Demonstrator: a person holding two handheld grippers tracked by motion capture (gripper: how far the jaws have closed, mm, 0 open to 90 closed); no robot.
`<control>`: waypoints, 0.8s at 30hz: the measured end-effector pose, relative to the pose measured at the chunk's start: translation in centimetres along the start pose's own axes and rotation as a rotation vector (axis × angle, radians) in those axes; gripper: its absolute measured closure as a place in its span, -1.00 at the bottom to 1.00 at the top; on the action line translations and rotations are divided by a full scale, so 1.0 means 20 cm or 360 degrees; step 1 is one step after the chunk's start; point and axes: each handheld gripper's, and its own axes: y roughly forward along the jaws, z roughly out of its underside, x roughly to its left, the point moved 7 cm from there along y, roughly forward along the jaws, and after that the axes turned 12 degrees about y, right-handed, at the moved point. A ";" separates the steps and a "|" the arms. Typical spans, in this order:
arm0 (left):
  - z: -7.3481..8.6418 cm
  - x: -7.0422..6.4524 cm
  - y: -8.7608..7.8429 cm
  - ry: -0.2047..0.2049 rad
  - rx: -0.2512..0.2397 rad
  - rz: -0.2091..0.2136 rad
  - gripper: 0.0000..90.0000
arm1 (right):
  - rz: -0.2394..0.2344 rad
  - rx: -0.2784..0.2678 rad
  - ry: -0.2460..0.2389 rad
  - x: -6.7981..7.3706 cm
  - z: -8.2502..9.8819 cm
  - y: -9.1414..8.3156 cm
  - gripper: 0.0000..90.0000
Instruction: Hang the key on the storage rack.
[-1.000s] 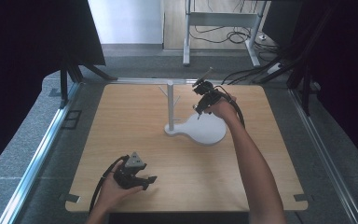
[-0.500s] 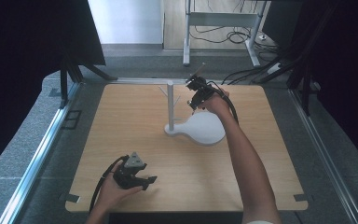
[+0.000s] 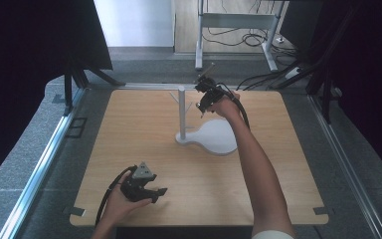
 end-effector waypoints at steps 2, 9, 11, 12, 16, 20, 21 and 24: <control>0.00 0.00 0.00 0.0004 -0.0006 -0.0003 -0.22 | 0.0007 -0.0003 0.0000 0.00 -0.01 0.00 0.89; -0.01 -0.01 0.00 0.0017 -0.0006 0.0000 -0.22 | -0.0007 -0.0031 0.0001 0.01 -0.04 -0.02 0.89; -0.01 -0.01 0.00 0.0015 0.0000 0.0004 -0.22 | 0.0001 -0.0034 -0.0001 0.02 -0.04 -0.02 0.89; -0.01 -0.01 0.00 0.0016 0.0002 0.0005 -0.22 | 0.0006 -0.0036 -0.0003 0.02 -0.05 -0.03 0.89; -0.01 -0.01 0.00 0.0020 0.0004 0.0007 -0.22 | 0.0004 -0.0047 -0.0013 0.04 -0.06 -0.04 0.89; -0.01 -0.01 0.00 0.0019 0.0003 0.0005 -0.22 | 0.0007 -0.0052 -0.0016 0.05 -0.07 -0.05 0.89; -0.01 -0.01 0.00 0.0019 0.0003 0.0004 -0.22 | 0.0007 -0.0052 -0.0022 0.06 -0.07 -0.05 0.89; -0.01 -0.01 0.00 0.0019 0.0003 0.0004 -0.22 | 0.0006 -0.0053 -0.0029 0.06 -0.07 -0.05 0.89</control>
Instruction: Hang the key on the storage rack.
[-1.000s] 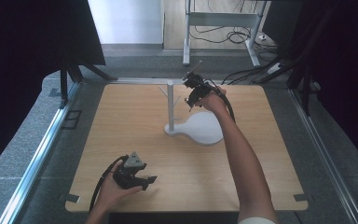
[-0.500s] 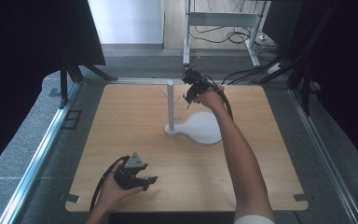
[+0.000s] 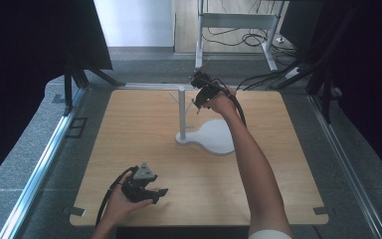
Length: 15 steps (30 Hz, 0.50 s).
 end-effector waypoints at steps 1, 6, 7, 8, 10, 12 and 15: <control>0.00 0.00 0.00 0.0000 0.0001 -0.0001 -0.22 | -0.0004 0.0000 -0.0003 0.00 0.00 0.00 0.89; 0.00 0.00 0.00 0.0002 0.0005 0.0001 -0.22 | -0.0002 -0.0006 -0.0012 0.02 0.00 -0.01 0.89; 0.00 0.00 0.00 0.0003 0.0005 0.0000 -0.22 | -0.0003 -0.0007 -0.0012 0.02 0.00 -0.01 0.89; 0.00 0.00 0.00 0.0003 0.0004 0.0001 -0.22 | -0.0003 -0.0009 -0.0017 0.02 0.00 -0.01 0.89; 0.00 0.00 0.00 0.0004 0.0004 0.0000 -0.22 | 0.0000 -0.0007 -0.0013 0.03 0.00 -0.01 0.89; 0.00 0.00 0.00 0.0003 0.0004 -0.0001 -0.22 | 0.0001 -0.0010 -0.0019 0.03 0.00 -0.01 0.89; 0.00 0.00 0.00 0.0005 0.0007 0.0000 -0.22 | -0.0003 -0.0011 -0.0026 0.04 0.00 -0.01 0.89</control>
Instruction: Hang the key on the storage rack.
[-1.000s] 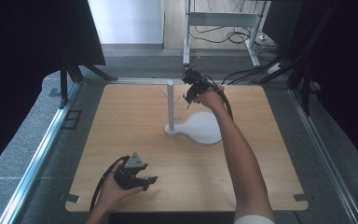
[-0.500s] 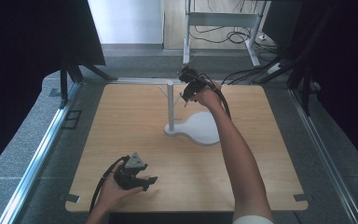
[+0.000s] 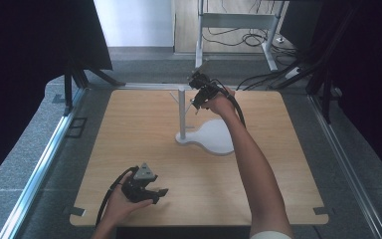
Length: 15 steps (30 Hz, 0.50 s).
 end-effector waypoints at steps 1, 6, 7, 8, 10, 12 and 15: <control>0.00 0.00 0.00 0.0000 0.0000 0.0000 -0.22 | 0.0000 0.0000 0.0000 0.00 0.00 0.00 0.89; 0.00 0.00 0.00 0.0000 0.0002 0.0001 -0.22 | -0.0001 0.0003 -0.0008 0.01 0.01 0.01 0.89; 0.00 0.00 0.00 0.0000 0.0001 0.0001 -0.22 | 0.0001 0.0004 -0.0008 0.02 0.01 0.01 0.89; 0.00 0.00 0.00 -0.0001 0.0004 0.0001 -0.22 | 0.0000 0.0000 -0.0010 0.02 0.01 0.01 0.89; 0.00 0.00 0.00 0.0000 0.0003 0.0002 -0.22 | -0.0002 -0.0003 -0.0016 0.03 0.01 0.01 0.89; 0.00 0.00 0.00 0.0005 0.0005 0.0003 -0.22 | -0.0002 -0.0002 -0.0021 0.03 0.02 0.01 0.89; 0.00 -0.01 0.01 0.0007 0.0008 0.0005 -0.22 | -0.0004 -0.0002 -0.0028 0.05 0.03 0.00 0.89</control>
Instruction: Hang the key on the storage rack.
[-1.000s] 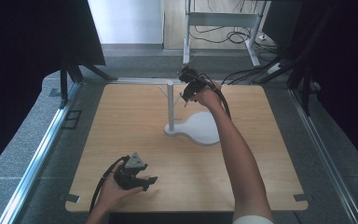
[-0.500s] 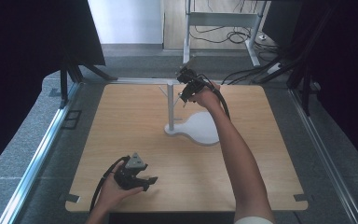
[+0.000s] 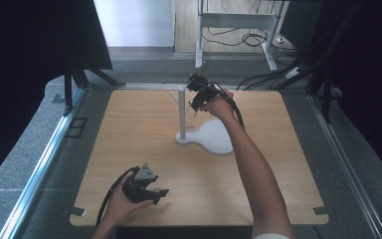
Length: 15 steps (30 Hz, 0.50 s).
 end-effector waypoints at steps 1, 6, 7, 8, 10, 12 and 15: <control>0.00 0.00 0.00 0.0002 0.0003 0.0001 -0.22 | 0.0001 0.0000 -0.0002 0.00 0.00 0.00 0.88; 0.00 -0.01 0.01 0.0011 0.0011 0.0004 -0.22 | -0.0017 0.0006 -0.0013 0.02 0.02 0.01 0.87; 0.00 -0.01 0.01 0.0012 0.0012 0.0003 -0.22 | -0.0024 0.0008 -0.0012 0.02 0.03 0.01 0.87; 0.00 -0.01 0.01 0.0012 0.0012 0.0004 -0.22 | -0.0042 0.0006 -0.0021 0.03 0.03 0.01 0.84; 0.00 -0.01 0.01 0.0013 0.0014 0.0006 -0.22 | -0.0082 0.0015 -0.0028 0.05 0.05 0.01 0.77; 0.00 -0.01 0.01 0.0019 0.0016 0.0009 -0.22 | -0.0096 0.0015 -0.0040 0.05 0.06 0.00 0.73; -0.01 -0.02 0.01 0.0022 0.0015 0.0014 -0.22 | -0.0100 0.0013 -0.0049 0.06 0.09 -0.01 0.68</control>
